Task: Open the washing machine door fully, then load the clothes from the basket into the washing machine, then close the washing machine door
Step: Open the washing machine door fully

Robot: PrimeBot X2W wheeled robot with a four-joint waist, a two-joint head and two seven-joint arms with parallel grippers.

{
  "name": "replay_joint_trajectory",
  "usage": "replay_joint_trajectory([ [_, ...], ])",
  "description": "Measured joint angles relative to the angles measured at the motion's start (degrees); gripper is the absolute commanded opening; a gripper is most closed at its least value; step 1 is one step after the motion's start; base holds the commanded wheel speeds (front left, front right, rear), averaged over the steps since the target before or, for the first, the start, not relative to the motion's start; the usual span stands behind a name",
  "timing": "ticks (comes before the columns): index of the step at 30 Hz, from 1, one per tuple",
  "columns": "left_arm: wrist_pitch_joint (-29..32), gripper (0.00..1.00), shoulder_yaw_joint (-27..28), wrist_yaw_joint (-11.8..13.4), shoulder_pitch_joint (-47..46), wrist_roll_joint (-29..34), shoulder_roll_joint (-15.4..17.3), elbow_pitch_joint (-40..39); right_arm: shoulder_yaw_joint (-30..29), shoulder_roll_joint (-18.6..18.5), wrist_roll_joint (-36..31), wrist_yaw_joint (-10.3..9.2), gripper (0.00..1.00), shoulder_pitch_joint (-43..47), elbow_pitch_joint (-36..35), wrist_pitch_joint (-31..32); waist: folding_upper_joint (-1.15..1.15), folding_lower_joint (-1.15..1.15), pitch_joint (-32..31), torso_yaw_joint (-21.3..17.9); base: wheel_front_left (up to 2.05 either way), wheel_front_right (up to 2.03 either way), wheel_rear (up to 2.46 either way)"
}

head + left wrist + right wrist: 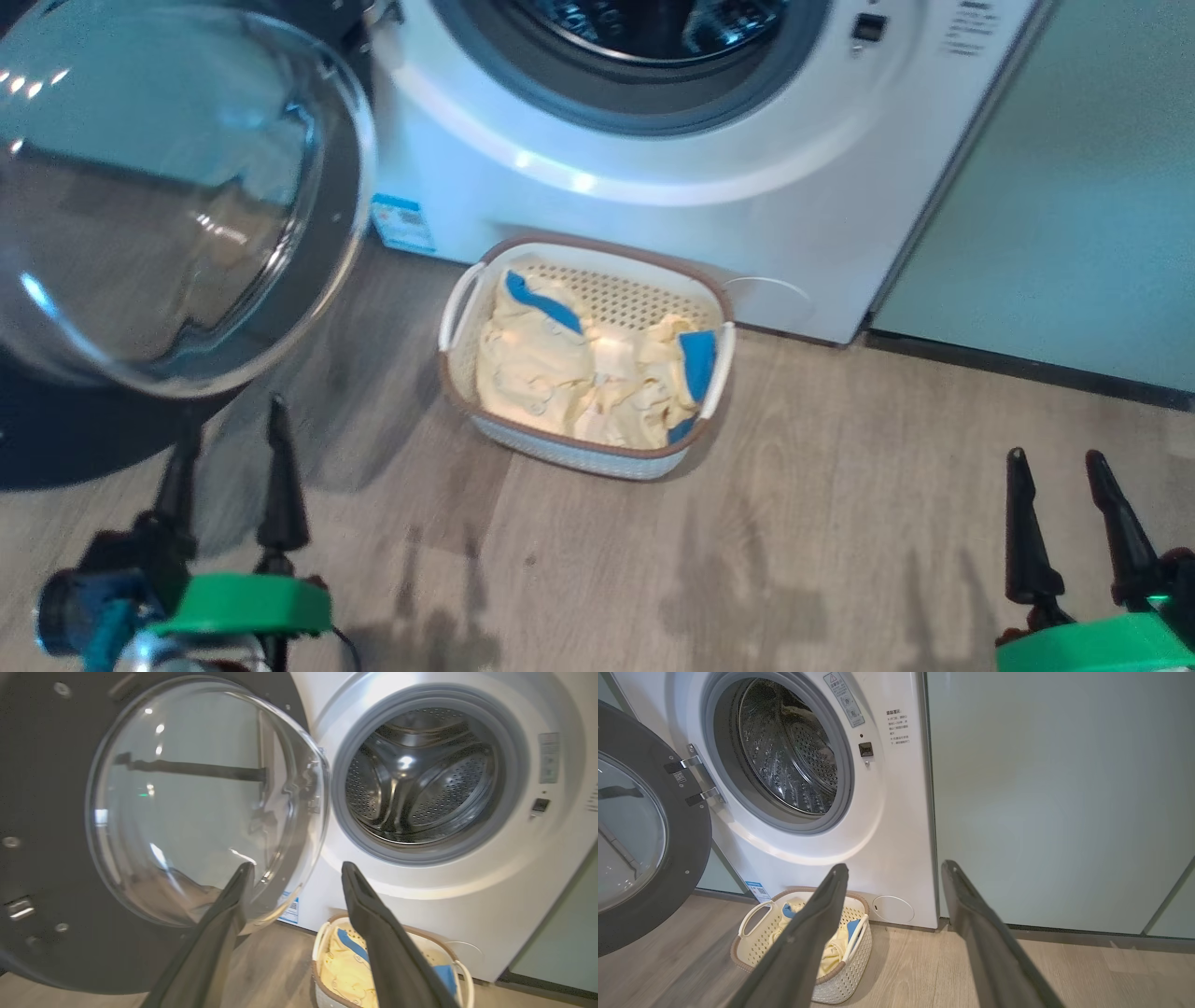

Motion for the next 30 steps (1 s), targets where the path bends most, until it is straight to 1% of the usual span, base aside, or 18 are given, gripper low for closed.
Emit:
replay_joint_trajectory([
  [8, 0.00, 1.00, -5.08, -0.05, 1.02, -0.37, 0.14, -0.40, 1.57, 0.05, 0.97, 0.00, 1.00, 0.19, -0.21, 0.00, 0.00, 0.00, -1.85, -5.26, 0.00, 0.00, 0.00],
  [12, -0.01, 1.00, -6.20, -0.57, 1.00, -0.36, 0.21, 0.43, 2.68, 0.09, 1.02, 0.00, 1.00, 0.27, -0.32, 0.00, 0.00, 0.00, -2.56, -7.98, 0.00, 0.00, 0.00],
  [18, 0.00, 1.00, -6.97, -0.63, 0.99, -0.16, 0.23, 2.59, 4.19, 0.10, 0.20, 0.00, 1.00, 1.59, -0.93, 0.00, 0.00, 0.00, -3.74, -11.52, 0.00, 0.00, 0.00],
  [24, 0.04, 1.00, -7.83, -0.57, 1.04, 0.18, 0.25, 5.08, 4.95, 0.11, -0.49, 0.00, 1.00, 2.58, -1.51, 0.00, 0.00, 0.00, -4.79, -13.80, 0.00, 0.00, 0.00],
  [30, 1.02, 1.00, -8.42, -0.51, 1.03, 0.23, 0.35, 5.71, 4.88, 0.11, -0.80, 0.00, 1.00, 2.59, -1.71, 0.00, 0.00, 0.00, -4.81, -14.50, 0.00, 0.00, 0.00],
])
